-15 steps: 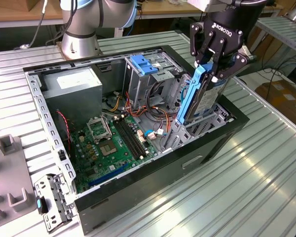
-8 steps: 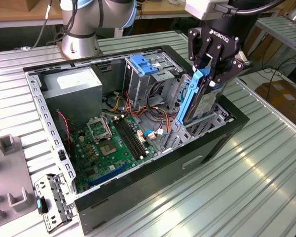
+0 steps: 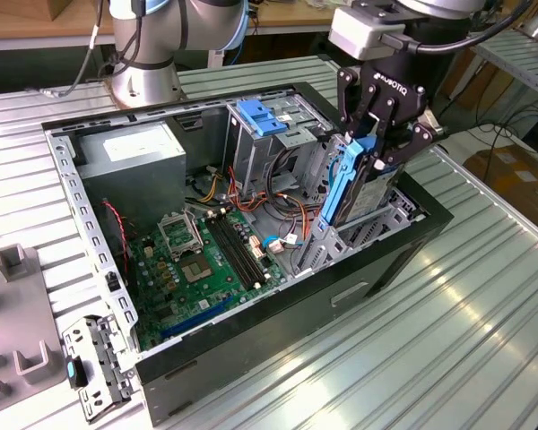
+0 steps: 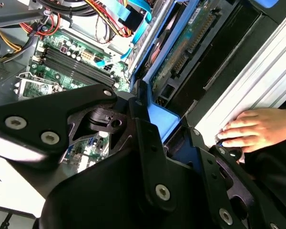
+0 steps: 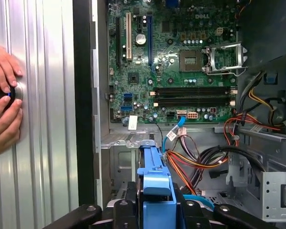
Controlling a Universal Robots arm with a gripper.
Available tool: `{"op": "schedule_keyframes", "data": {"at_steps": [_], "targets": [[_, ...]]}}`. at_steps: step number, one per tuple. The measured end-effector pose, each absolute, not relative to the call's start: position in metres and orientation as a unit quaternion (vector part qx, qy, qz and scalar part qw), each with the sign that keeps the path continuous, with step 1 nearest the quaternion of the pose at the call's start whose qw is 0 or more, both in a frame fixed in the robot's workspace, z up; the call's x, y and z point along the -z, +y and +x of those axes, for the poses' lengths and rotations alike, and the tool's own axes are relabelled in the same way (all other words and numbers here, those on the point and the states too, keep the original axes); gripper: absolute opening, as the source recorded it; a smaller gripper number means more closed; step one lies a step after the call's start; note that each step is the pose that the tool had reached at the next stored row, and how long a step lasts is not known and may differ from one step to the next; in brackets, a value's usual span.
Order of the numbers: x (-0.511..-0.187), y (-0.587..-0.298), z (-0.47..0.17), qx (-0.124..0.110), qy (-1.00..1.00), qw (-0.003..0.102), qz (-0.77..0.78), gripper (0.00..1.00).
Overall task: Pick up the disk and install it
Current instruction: 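Insert the disk into the insertion slot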
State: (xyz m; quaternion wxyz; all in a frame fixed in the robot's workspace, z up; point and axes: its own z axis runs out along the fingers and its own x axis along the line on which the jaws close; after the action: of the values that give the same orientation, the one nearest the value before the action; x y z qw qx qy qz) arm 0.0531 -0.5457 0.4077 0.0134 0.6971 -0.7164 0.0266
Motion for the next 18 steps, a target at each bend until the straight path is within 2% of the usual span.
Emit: {"op": "schedule_keyframes", "data": {"at_steps": [12, 14, 18], "targets": [[-0.382, -0.547, 0.055, -0.026, -0.716, 0.014, 0.697, 0.37], [-0.369, -0.548, 0.055, -0.026, -0.716, 0.014, 0.697, 0.37], [-0.368, -0.548, 0.056, -0.026, -0.716, 0.015, 0.697, 0.37]]}}
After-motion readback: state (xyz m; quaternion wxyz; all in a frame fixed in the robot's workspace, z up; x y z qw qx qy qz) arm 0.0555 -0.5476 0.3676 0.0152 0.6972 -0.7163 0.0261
